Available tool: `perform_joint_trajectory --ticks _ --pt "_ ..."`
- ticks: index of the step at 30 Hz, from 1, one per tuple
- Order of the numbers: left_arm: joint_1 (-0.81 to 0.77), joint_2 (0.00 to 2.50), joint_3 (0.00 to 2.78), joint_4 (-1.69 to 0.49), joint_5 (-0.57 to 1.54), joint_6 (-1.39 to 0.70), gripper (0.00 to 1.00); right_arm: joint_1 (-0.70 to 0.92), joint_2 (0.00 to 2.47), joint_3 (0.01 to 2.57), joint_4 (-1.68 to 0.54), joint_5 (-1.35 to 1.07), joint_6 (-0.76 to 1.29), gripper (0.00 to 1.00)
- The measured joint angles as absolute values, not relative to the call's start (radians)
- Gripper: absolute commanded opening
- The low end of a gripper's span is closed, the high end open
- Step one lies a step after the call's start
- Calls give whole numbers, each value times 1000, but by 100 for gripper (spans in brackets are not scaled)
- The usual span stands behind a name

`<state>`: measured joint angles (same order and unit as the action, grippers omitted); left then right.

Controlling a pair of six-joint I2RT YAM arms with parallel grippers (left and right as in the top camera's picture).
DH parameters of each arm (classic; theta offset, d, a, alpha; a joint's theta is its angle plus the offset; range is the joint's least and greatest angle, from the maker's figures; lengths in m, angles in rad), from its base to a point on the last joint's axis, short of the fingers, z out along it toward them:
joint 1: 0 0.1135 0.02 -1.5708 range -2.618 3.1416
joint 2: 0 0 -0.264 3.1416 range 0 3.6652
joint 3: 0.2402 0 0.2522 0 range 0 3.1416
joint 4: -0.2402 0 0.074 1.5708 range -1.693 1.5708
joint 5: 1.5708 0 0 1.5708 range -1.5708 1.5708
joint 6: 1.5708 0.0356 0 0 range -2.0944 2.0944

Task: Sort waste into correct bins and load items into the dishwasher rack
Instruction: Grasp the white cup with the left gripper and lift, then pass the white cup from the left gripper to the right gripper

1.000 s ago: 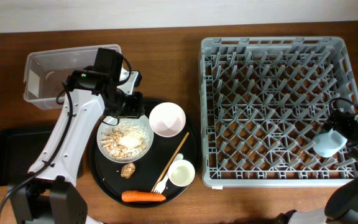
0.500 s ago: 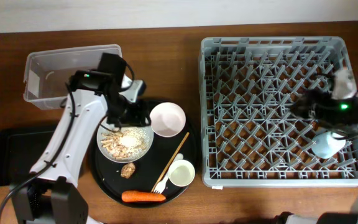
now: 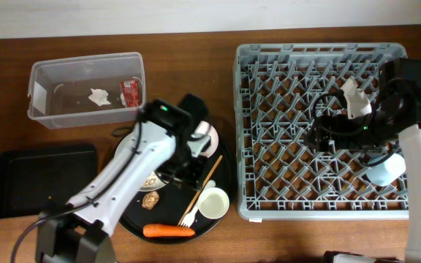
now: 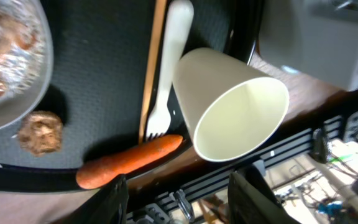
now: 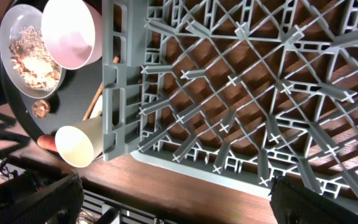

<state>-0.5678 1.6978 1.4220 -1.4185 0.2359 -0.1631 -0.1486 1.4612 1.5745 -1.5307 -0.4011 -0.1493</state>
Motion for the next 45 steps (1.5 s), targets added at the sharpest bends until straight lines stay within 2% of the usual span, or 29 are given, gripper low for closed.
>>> perform_joint_trajectory --ticks 11,12,13,16,19,23,26,27,33,39,45 --pt "-659 1698 1232 -1239 205 -244 49 -149 1461 1575 -1533 -392 -146 99" --pt "-659 1698 1221 -1224 204 -248 43 -149 1461 1575 -1533 -392 -144 99" --pt "-659 1698 1215 -1217 204 -250 41 -149 1461 1575 -1533 -392 -144 99" --pt "-659 1698 1211 -1203 205 -255 40 -149 1461 1575 -1533 -392 -142 99" --pt "-660 1698 1208 -1193 207 -256 24 -149 1461 1575 -1534 -389 -141 99" --pt "-660 1698 1190 -1156 210 -259 17 -149 1461 1575 -1534 -389 -141 99" --pt "-660 1698 1177 -1154 210 -261 2 -149 1461 1575 -1534 -389 -141 99" --pt "-660 1698 1176 -1154 212 -266 0 -149 1461 1575 -1534 -389 -141 99" --pt "-636 1698 1202 -1192 206 -270 0 -149 1461 1575 -1534 -389 -141 99" --pt "-511 1697 1423 -1315 255 -197 0 -149 1461 1575 -1534 -389 -141 99" --pt "-273 1696 1650 -1261 622 -50 0 -149 1461 1575 -1529 -514 -222 99"
